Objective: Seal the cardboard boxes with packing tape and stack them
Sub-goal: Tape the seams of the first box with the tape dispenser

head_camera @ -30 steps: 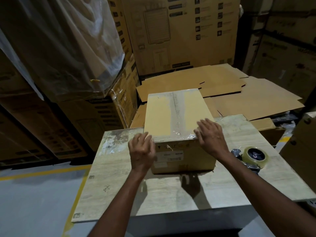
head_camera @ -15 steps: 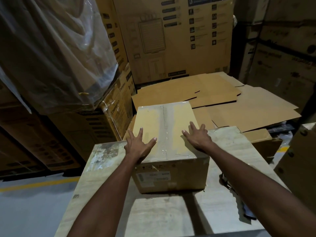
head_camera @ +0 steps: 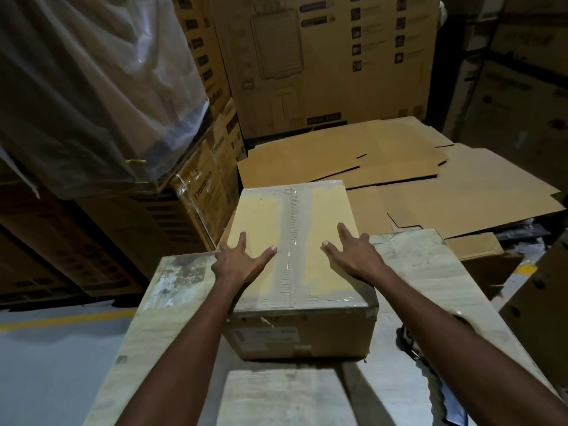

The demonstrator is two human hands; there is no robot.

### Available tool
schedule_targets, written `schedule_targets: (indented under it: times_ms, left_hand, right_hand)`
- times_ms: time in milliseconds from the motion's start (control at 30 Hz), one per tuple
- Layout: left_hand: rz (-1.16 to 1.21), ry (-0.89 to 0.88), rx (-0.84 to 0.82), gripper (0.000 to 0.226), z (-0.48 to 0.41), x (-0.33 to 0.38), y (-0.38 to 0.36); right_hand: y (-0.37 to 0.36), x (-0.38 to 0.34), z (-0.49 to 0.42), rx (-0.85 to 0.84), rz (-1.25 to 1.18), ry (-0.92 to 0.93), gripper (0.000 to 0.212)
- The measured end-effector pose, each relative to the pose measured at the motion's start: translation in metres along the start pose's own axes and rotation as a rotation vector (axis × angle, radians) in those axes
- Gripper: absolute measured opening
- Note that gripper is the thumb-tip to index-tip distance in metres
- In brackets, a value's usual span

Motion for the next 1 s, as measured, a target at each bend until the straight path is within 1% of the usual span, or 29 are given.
schedule_targets:
  times_ms: [100,333,533,633,767,1000]
  left_hand:
    - [0.006,-0.009,0.011,0.123,-0.009,0.007,0.001]
    - [0.005,0.009,0.073,0.123,-0.004,0.025,0.009]
    - [-0.075,-0.017,0.187,0.124,0.010,0.056,0.050]
    - [-0.051,-0.029,0.251,0.118,0.027,0.083,0.069]
    - [0.025,-0.010,0.317,0.115,0.065,0.127,0.077]
    - [0.187,-0.003,0.411,0.109,0.152,0.243,0.073]
  right_hand:
    - [0.000,-0.001,0.002,0.010,0.025,-0.014,0.082]
    - [0.006,0.006,-0.001,0.006,0.003,-0.030,0.090]
    - [0.037,0.013,-0.001,-0.013,-0.063,-0.015,0.093]
    - [0.067,0.021,0.006,0.010,-0.116,0.040,0.098]
    - [0.122,0.045,0.020,0.090,-0.140,0.094,0.098]
    - [0.234,0.128,0.049,0.184,-0.099,0.196,0.098]
Point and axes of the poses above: each hand's wrist, its own z-axis away from the middle knuckle, its own y-axis out of the back of the hand, x = y × z, the point moved 7 cm from there along -z, towards the middle knuckle, and after that the axes turned 3 degrees about -z, right-handed, at the moved point
